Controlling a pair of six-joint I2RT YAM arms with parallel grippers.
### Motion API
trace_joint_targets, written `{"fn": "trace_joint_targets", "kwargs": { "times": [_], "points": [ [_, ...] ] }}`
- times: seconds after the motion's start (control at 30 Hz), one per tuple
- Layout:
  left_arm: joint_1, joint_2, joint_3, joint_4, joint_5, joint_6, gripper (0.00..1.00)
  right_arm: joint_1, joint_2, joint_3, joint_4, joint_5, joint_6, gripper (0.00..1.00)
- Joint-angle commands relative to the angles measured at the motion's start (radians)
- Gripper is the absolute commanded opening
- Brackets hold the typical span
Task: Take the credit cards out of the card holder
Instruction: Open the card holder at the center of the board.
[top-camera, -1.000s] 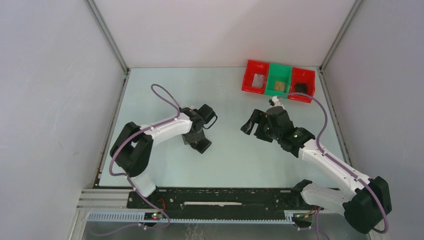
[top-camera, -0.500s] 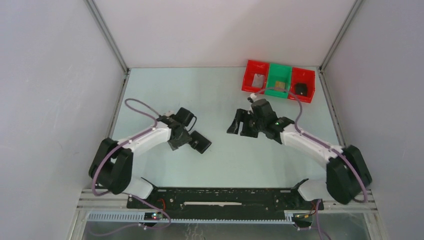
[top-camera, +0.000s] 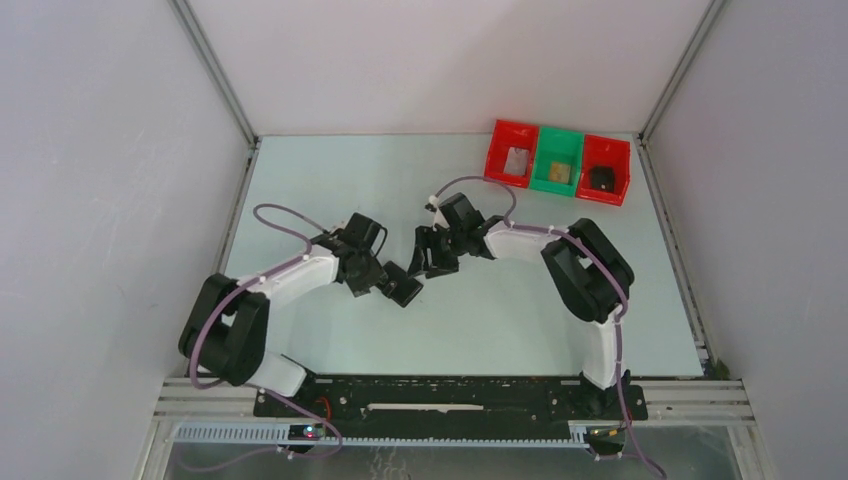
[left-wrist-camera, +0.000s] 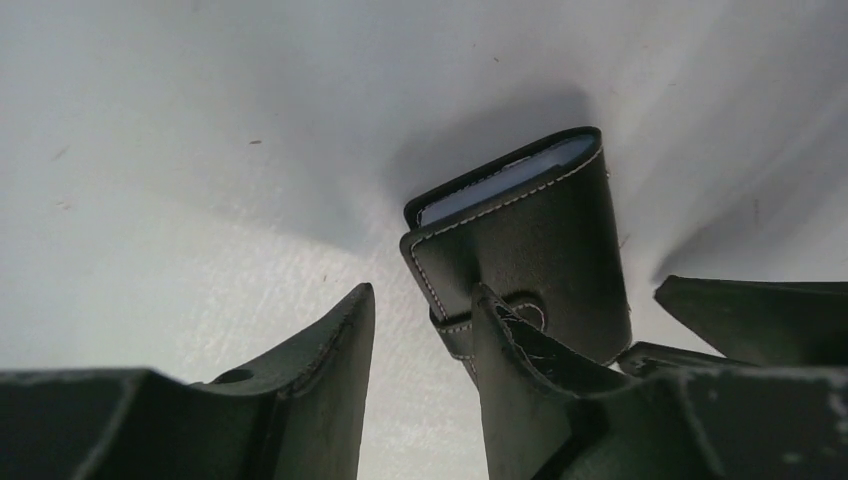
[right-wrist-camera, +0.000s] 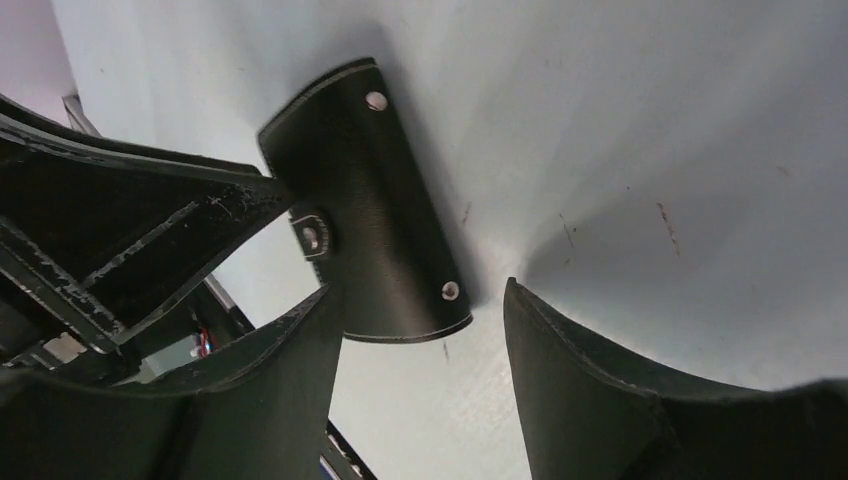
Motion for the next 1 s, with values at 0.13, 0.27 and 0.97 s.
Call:
{"fn": "trace_joint_targets", "kwargs": {
  "times": [0.13,0.27,0.97],
  "points": [
    [0.01,0.143,0.042,0.126,0.159,0.105,0.45,0.017,0.078,-0.01,0.07,-0.131,0.027,0.64],
    [0.01,0.193,0.075,0.177,0.261,0.154,0.43,0.017,0.06,-0.108,0.225,-0.175,0.112,0.56],
    [-0.122,0.05,0.175,-0.004,0.149,0.314,0.53,0.059,-0.101,-0.265,0.353,0.033,0.352,0.0]
  ]
}}
